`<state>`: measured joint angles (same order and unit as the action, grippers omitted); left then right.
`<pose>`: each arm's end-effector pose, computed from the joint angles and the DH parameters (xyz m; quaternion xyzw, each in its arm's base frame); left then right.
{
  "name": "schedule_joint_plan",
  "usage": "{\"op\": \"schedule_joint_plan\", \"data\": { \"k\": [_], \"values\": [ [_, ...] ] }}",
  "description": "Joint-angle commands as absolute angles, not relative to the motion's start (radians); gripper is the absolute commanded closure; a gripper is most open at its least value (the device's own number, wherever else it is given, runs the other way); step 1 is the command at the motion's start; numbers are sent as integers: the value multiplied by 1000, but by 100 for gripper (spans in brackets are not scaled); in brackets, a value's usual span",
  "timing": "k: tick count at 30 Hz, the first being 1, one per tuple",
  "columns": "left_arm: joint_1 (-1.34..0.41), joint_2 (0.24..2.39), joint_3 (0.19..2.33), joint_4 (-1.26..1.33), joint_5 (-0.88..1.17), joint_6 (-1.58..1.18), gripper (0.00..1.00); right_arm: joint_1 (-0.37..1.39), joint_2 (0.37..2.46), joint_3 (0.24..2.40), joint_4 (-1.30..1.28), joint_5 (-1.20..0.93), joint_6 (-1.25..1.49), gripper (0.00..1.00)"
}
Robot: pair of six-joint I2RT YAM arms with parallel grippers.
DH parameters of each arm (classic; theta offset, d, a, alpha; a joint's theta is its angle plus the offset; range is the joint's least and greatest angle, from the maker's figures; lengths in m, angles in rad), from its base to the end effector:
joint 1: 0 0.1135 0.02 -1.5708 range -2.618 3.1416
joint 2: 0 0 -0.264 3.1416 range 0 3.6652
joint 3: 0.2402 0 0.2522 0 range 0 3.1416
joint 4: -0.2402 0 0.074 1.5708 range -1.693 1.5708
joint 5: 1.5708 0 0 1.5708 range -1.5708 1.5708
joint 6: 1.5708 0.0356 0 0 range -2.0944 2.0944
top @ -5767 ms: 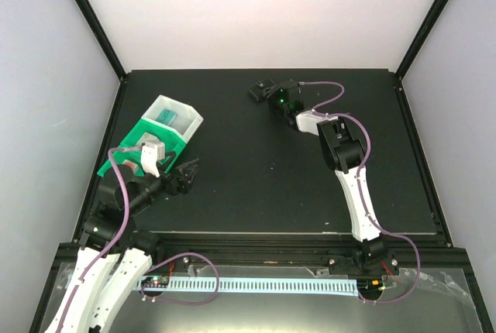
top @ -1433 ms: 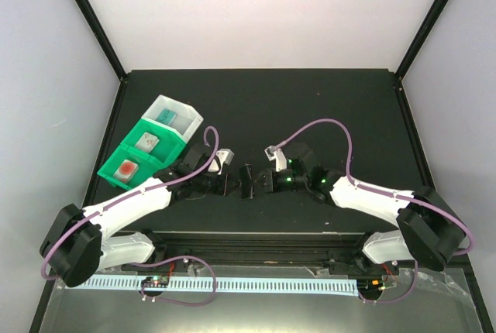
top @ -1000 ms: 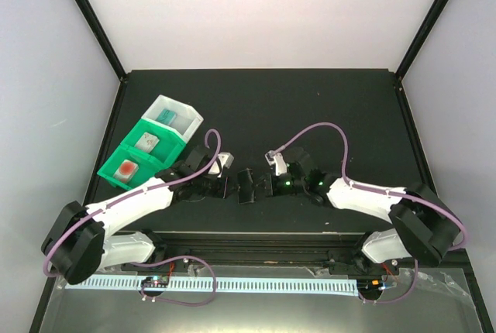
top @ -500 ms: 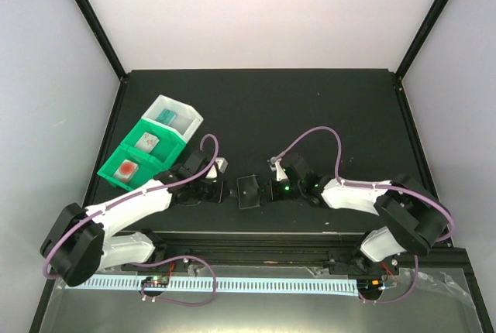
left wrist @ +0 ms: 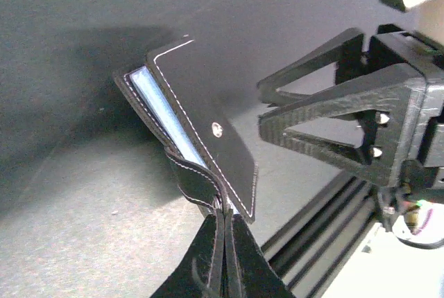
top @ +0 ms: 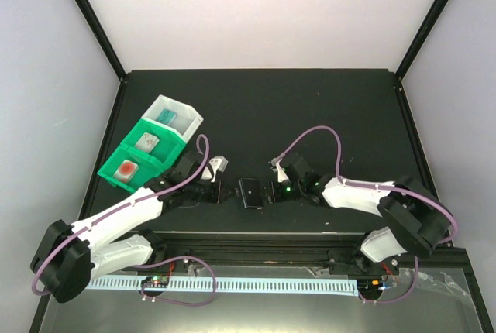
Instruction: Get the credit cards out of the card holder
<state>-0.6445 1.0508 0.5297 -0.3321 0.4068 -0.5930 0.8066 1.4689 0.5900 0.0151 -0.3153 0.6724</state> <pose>0.1525 -0.1322 0.1923 0.0945 0.9149 -0.3535 0.1704 0.1759 0.1994 0.1438 -0.1163 0.9208 0.3392 0.1533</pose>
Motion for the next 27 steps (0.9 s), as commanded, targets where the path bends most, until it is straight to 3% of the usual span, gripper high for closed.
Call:
{"op": "schedule_joint_plan", "data": {
  "k": [1,4,15,20,27],
  "values": [
    [-642,1012,541,-255,503,-639,98,813,1416,628,-32,-335,629,46],
    [-642,991,541,-236,520,-661,98,831,1390,637,-41,-350,622,39],
    [-642,982,550,-238,518,-666,98,868,1427,684,-72,-327,605,31],
    [-642,986,553,-260,495,-654,98,867,1435,687,-100,-263,591,38],
    [-641,999,547,-330,425,-628,98,868,1432,672,-140,-146,588,57]
  ]
}}
